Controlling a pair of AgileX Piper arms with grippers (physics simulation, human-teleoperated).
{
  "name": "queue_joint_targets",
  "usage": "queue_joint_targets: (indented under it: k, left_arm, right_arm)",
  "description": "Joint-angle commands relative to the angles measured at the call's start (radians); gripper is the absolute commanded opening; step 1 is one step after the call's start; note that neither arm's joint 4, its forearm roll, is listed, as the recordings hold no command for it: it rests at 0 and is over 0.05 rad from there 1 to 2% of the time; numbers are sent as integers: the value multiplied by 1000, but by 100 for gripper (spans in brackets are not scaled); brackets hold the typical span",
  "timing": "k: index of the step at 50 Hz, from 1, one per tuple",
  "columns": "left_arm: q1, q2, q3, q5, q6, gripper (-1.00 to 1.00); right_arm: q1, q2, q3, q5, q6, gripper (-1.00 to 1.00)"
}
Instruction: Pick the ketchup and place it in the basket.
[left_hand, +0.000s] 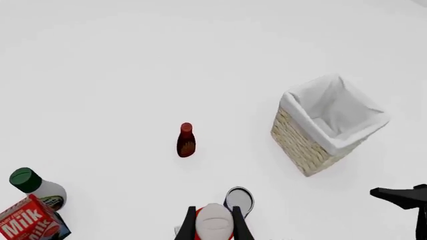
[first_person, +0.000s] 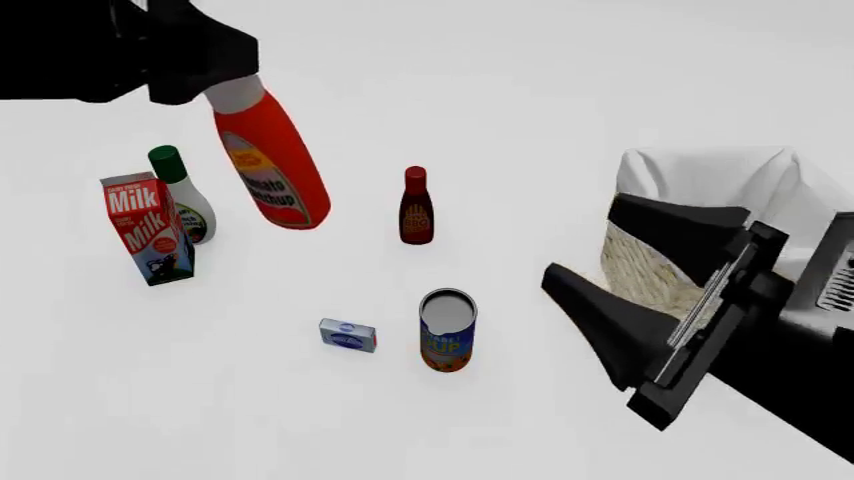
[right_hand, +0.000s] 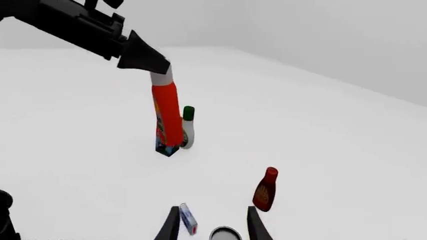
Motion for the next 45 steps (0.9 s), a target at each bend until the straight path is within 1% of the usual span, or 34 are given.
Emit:
queue_joint_targets:
  k: [1, 2, 3, 7, 9, 10, 15, 18, 22, 23, 29, 38, 43, 44, 45]
  left_arm:
    - [-44, -6, 1, 4, 30, -100]
    - [-51, -7, 1, 3, 44, -100]
    - [-59, -8, 6, 2, 33, -100]
    - [-74, -13, 17, -4, 57, -100]
    - [-84, -13, 18, -2, 47, -100]
    - [-84, -14, 16, -3, 58, -100]
    - [-104, -17, 24, -4, 56, -100]
    - [-110, -16, 26, -3, 67, -100]
    - [-120, -14, 30, -2, 84, -100]
    - [-122, -13, 32, -3, 76, -100]
    - [-137, -9, 39, -10, 84, -100]
    - [-169, -8, 47, -5, 82, -100]
    - [-176, -10, 50, -4, 83, -100]
    - [-178, -9, 52, -4, 83, -100]
    - [-177, -10, 52, -3, 82, -100]
  right_arm:
    - [54, 94, -57, -7, 40, 100]
    - [48, 96, -62, -13, 54, 100]
    - [51, 104, -67, -15, 39, 100]
    - [67, 124, -97, -10, 55, 100]
    - [68, 128, -105, -8, 54, 100]
    - [69, 137, -113, -7, 52, 100]
    - [81, 168, -134, -12, 54, 100]
    - [97, 185, -142, -13, 51, 100]
    - [109, 208, -158, -10, 61, 100]
    - [117, 221, -162, -6, 66, 100]
    - [135, 236, -173, -9, 75, 100]
    - [162, 282, -221, 0, 61, 100]
    - [173, 306, -245, 10, 45, 100]
    - [175, 310, -246, 8, 31, 100]
    - [174, 311, -248, 6, 34, 100]
